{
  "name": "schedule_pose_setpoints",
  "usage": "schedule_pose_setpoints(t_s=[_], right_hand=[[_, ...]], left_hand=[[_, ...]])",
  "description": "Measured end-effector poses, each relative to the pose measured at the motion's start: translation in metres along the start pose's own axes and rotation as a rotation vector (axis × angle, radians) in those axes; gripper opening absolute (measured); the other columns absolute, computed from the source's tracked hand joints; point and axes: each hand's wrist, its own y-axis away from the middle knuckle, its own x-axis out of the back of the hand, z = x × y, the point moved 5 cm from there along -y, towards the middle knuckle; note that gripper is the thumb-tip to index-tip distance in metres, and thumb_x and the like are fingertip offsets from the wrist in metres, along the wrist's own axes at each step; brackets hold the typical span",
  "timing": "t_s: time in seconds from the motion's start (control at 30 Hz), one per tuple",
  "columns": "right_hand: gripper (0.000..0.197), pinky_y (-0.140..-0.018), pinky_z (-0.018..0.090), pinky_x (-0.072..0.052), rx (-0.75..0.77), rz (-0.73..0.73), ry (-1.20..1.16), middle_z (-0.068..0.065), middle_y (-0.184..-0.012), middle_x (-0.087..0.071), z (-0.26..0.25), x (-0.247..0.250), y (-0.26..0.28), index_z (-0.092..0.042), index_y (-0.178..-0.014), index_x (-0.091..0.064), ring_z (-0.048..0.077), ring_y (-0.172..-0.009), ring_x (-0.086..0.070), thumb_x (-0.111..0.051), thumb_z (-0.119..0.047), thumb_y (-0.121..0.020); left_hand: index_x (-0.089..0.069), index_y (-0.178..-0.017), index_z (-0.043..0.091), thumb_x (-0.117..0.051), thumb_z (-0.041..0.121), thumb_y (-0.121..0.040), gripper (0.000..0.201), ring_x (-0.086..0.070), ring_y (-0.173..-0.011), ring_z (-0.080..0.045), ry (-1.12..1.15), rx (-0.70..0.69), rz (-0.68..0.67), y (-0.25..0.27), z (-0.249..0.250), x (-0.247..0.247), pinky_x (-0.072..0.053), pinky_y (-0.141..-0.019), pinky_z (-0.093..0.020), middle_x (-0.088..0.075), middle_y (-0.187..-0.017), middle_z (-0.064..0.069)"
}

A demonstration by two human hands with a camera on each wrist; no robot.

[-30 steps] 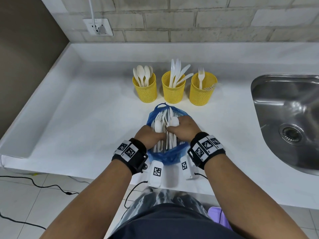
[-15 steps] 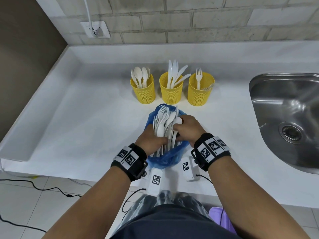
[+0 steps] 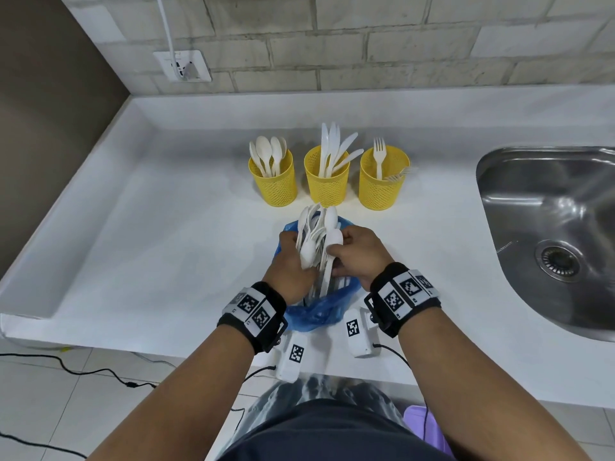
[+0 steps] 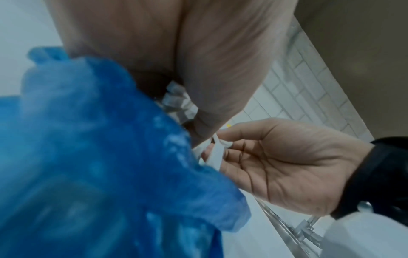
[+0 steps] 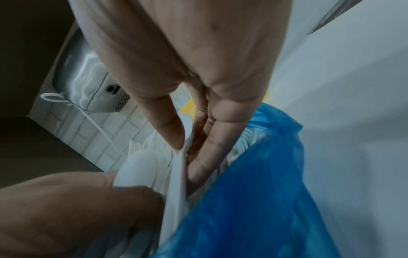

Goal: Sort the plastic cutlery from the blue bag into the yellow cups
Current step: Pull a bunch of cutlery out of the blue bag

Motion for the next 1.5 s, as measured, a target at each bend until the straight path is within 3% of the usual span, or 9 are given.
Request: schedule_pose_setpoints(t_s=[0.1, 0.23, 0.37, 0.5, 0.67, 0.9, 1.17, 1.4, 1.5], right_hand=[[0.009, -0.064, 0.042, -0.063, 0.000, -0.022, 0.035, 0.013, -0.085, -0.070, 0.001, -0.006, -0.001, -0.009, -0.089, -0.065, 0.026, -0.066, -0.070, -0.065, -0.001, -0.086], [0.016, -0.076, 0.058, -0.061, 0.059, 0.010, 0.119, 0.010, -0.079, -0.074, 0.001, -0.007, -0.006, -0.014, -0.078, -0.070, 0.036, -0.080, -0.074, -0.069, -0.020, -0.063], [0.012, -0.081, 0.055, -0.061, 0.085, -0.011, 0.173, 0.008, -0.069, -0.074, -0.007, -0.007, -0.002, -0.017, -0.070, -0.069, 0.036, -0.079, -0.075, -0.077, -0.016, -0.078], [0.009, -0.082, 0.047, -0.062, 0.129, -0.059, 0.194, -0.007, -0.063, -0.071, -0.011, -0.004, 0.001, -0.021, -0.074, -0.073, 0.026, -0.075, -0.073, -0.075, -0.029, -0.074], [0.059, -0.085, 0.043, -0.054, 0.122, -0.021, 0.076, -0.007, -0.087, -0.063, -0.010, 0.010, 0.006, -0.021, -0.106, -0.065, 0.018, -0.083, -0.063, -0.061, -0.050, -0.054], [0.047, -0.076, 0.042, -0.054, 0.056, -0.018, -0.016, 0.010, -0.090, -0.067, -0.013, 0.006, 0.006, -0.017, -0.126, -0.059, 0.028, -0.083, -0.063, -0.051, -0.023, -0.080], [0.049, -0.095, 0.034, -0.047, 0.149, 0.070, 0.451, 0.014, -0.122, -0.069, -0.014, -0.001, -0.001, -0.010, -0.143, -0.049, 0.033, -0.115, -0.063, -0.061, -0.017, -0.096], [0.004, -0.082, 0.028, -0.042, 0.161, 0.146, 0.479, 0.015, -0.119, -0.069, -0.019, -0.006, 0.003, -0.017, -0.098, -0.063, 0.033, -0.113, -0.063, -0.064, -0.018, -0.094], [0.024, -0.078, 0.026, -0.043, 0.144, 0.133, 0.481, 0.015, -0.109, -0.072, -0.017, -0.007, -0.002, -0.021, -0.073, -0.051, 0.032, -0.106, -0.066, -0.063, -0.017, -0.093]], left_hand=[[-0.024, -0.123, 0.020, -0.069, 0.008, -0.089, 0.057, -0.060, -0.090, -0.009, 0.037, 0.032, -0.058, -0.001, 0.004, -0.004, -0.052, -0.075, -0.026, -0.057, -0.105, 0.002], [-0.025, -0.124, 0.017, -0.080, 0.016, -0.083, 0.068, -0.057, -0.094, 0.005, 0.050, 0.008, -0.062, -0.003, 0.010, -0.005, -0.050, -0.078, -0.019, -0.053, -0.105, 0.014], [-0.027, -0.116, 0.020, -0.077, 0.012, -0.082, 0.061, -0.063, -0.083, -0.008, -0.020, 0.010, 0.033, -0.005, 0.009, -0.003, -0.042, -0.057, -0.015, -0.060, -0.094, 0.007], [-0.030, -0.117, 0.019, -0.071, 0.010, -0.085, 0.052, -0.062, -0.083, -0.016, 0.002, 0.005, 0.097, -0.004, 0.003, 0.001, -0.042, -0.060, -0.020, -0.061, -0.097, 0.002], [-0.034, -0.126, 0.015, -0.073, 0.008, -0.084, 0.058, -0.057, -0.085, -0.001, 0.084, 0.022, 0.093, 0.001, -0.002, 0.007, -0.043, -0.063, -0.019, -0.056, -0.097, 0.011], [-0.056, -0.115, 0.021, -0.075, 0.001, -0.077, 0.048, -0.062, -0.086, -0.006, 0.140, -0.054, 0.048, 0.005, 0.005, 0.008, -0.049, -0.066, -0.015, -0.068, -0.101, 0.003], [-0.064, -0.106, 0.023, -0.077, 0.017, -0.070, 0.038, -0.067, -0.087, -0.016, 0.119, -0.024, 0.062, 0.003, 0.005, 0.012, -0.053, -0.076, -0.032, -0.072, -0.095, 0.002], [-0.060, -0.114, 0.022, -0.078, 0.006, -0.072, 0.048, -0.063, -0.090, -0.012, 0.138, -0.044, 0.069, 0.006, 0.007, 0.009, -0.051, -0.075, -0.028, -0.069, -0.102, 0.002], [-0.061, -0.109, 0.022, -0.076, 0.001, -0.075, 0.042, -0.061, -0.083, -0.008, 0.138, -0.064, 0.058, 0.008, 0.008, 0.010, -0.048, -0.069, -0.019, -0.070, -0.100, 0.001]])
